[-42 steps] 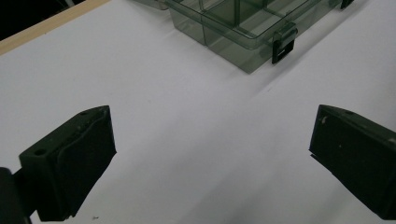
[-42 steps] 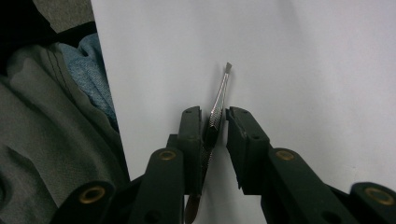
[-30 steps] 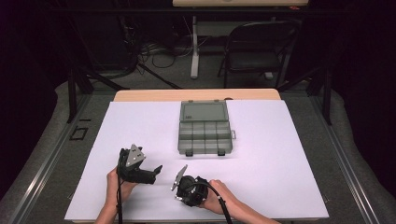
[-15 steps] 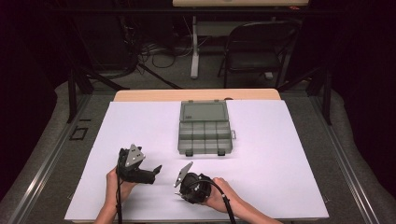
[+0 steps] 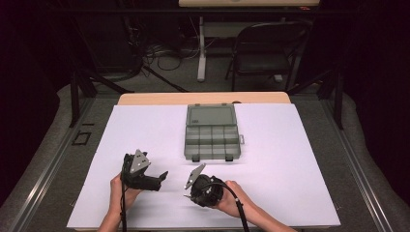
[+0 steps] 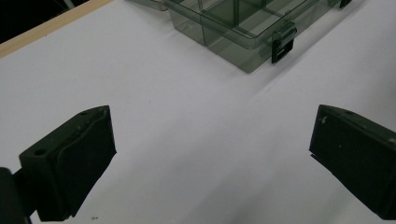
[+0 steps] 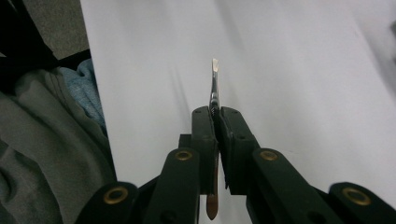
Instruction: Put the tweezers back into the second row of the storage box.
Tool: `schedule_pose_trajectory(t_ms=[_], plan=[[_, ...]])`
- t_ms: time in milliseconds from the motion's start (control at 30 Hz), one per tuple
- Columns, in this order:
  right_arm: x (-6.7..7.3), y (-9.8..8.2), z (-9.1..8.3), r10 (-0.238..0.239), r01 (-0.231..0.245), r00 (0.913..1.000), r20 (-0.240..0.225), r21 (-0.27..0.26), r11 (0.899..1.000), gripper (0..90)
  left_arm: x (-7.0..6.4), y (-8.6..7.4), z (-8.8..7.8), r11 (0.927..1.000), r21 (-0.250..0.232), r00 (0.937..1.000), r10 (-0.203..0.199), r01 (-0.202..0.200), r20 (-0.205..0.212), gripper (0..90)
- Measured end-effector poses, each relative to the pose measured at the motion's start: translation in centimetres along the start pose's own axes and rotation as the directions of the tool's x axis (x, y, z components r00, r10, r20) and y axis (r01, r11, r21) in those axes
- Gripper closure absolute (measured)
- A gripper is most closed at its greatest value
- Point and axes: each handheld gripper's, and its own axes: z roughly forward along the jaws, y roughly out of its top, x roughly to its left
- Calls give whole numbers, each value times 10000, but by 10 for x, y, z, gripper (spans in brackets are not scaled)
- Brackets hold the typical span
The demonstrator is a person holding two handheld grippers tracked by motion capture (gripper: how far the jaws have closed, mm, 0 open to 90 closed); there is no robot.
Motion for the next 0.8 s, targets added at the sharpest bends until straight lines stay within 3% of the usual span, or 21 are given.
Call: schedule_pose_trajectory(t_ms=[800], plan=[[-26, -13, -19, 579, -567, 9960, 676, -194, 9982, 856, -1, 0, 1, 10000, -9, 10000, -4, 4, 38, 2]])
